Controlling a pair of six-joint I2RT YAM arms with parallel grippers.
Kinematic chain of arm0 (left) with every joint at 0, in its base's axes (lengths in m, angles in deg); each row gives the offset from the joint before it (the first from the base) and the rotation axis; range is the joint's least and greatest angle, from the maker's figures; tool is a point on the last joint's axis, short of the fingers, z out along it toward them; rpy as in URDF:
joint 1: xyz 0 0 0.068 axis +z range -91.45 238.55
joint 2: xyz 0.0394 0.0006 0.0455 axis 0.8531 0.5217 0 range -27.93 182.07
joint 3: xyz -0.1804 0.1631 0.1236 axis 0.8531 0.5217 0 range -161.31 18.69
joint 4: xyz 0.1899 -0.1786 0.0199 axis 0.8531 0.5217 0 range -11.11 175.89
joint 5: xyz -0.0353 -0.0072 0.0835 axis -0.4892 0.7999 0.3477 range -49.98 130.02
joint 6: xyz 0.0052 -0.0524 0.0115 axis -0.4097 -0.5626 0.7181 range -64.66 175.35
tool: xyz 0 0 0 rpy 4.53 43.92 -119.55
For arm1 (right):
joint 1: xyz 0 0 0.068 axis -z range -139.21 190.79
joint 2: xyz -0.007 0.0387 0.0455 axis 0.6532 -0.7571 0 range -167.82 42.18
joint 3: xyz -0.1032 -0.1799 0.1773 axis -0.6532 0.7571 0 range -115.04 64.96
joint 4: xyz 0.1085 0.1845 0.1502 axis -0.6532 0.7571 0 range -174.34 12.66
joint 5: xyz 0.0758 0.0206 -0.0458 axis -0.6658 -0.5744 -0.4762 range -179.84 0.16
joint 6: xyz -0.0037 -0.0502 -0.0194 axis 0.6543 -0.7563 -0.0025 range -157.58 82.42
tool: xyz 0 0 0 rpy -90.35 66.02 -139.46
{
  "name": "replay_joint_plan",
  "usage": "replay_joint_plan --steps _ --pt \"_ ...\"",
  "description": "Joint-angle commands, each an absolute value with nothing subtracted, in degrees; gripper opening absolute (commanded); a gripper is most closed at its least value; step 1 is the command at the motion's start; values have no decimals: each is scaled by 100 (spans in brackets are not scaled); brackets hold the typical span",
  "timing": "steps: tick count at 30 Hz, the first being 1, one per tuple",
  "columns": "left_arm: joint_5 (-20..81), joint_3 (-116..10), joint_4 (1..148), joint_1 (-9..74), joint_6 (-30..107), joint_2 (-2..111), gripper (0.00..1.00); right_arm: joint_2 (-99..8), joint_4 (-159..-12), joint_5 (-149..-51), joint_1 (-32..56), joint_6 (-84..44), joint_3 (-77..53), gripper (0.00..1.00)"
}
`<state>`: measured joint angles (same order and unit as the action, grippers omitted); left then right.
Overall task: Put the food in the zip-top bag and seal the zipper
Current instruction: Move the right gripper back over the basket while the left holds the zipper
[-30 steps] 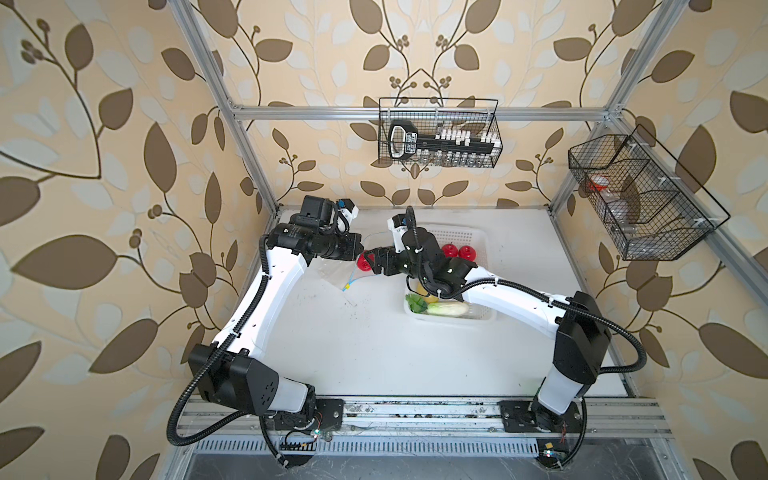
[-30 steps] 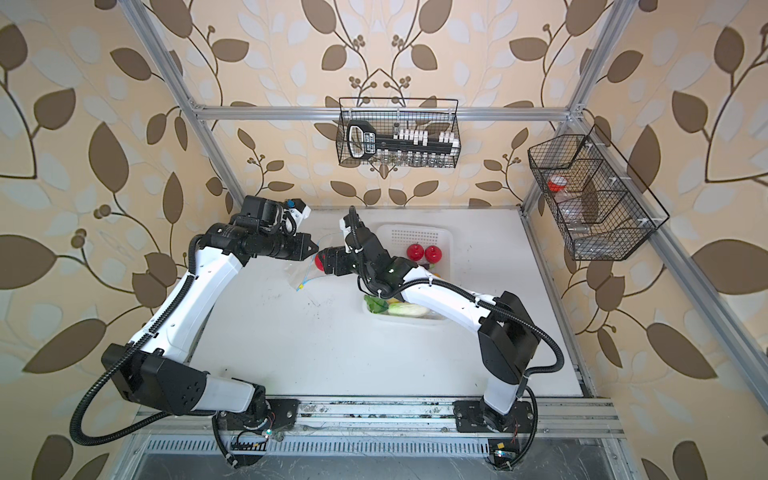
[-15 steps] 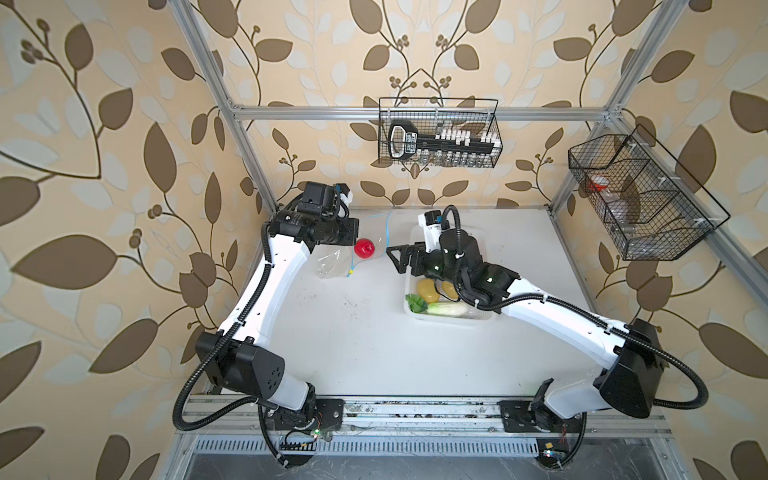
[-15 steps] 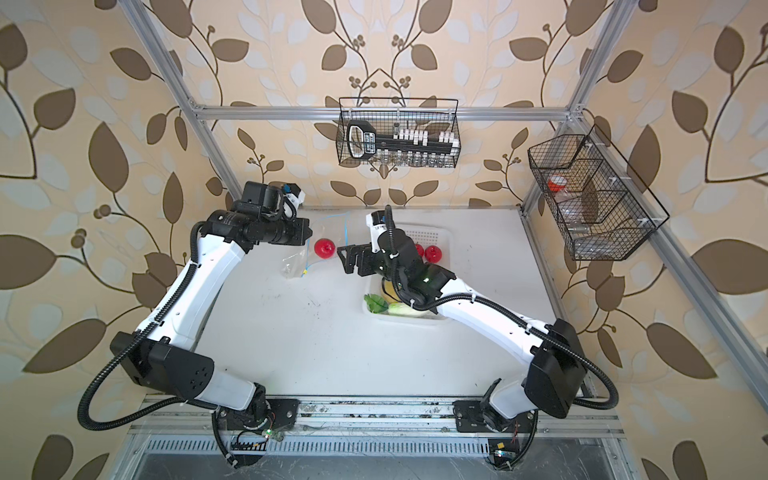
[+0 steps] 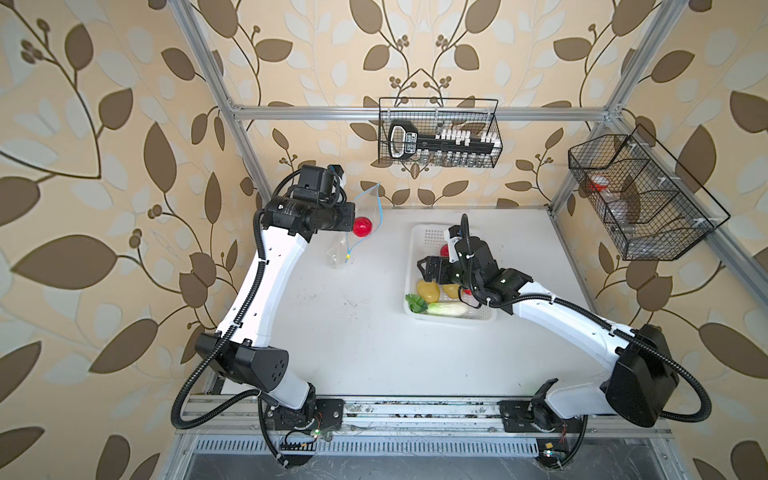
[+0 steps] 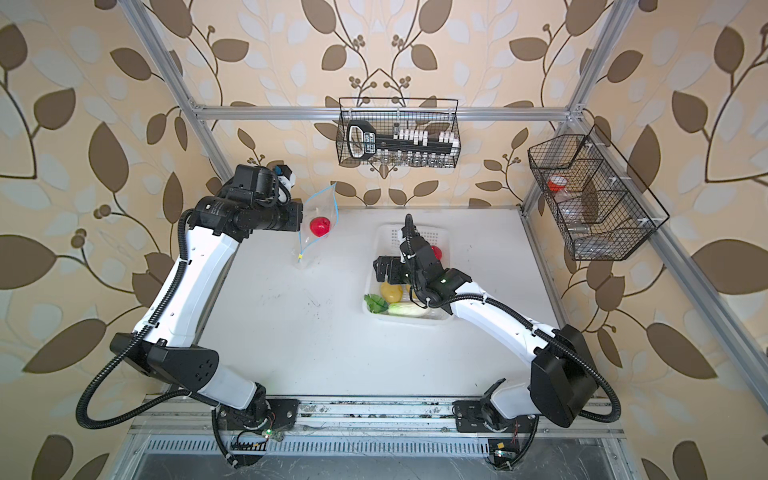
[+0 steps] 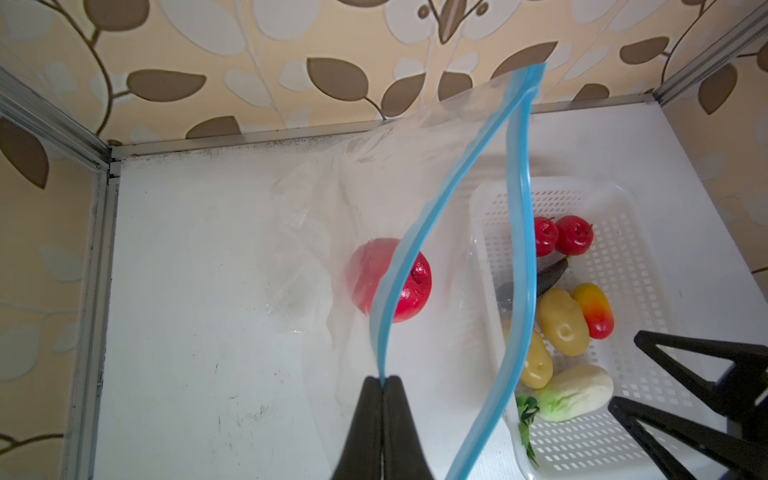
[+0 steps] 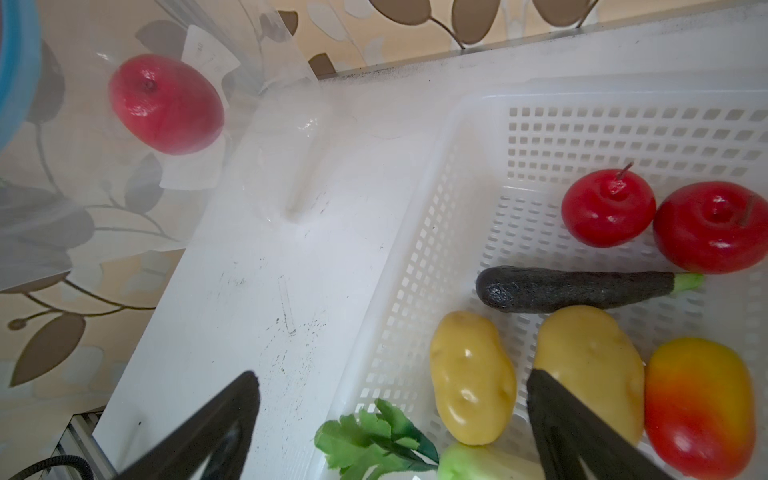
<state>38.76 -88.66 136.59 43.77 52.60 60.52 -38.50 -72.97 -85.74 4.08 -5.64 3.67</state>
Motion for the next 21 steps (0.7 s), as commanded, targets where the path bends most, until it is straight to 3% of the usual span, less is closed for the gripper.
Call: replay_joint_plan --steps 1,11,21 --pt "4012 -8510 13671 4352 5452 5857 0 -3816 -7170 -8475 479 -506 419 100" --pt "3212 -6991 12901 4352 5350 5767 0 -3834 -7014 -8367 679 -600 365 100" --pt "3115 -7539 13191 4352 5344 5788 0 -3968 -6731 -8155 951 -760 324 100"
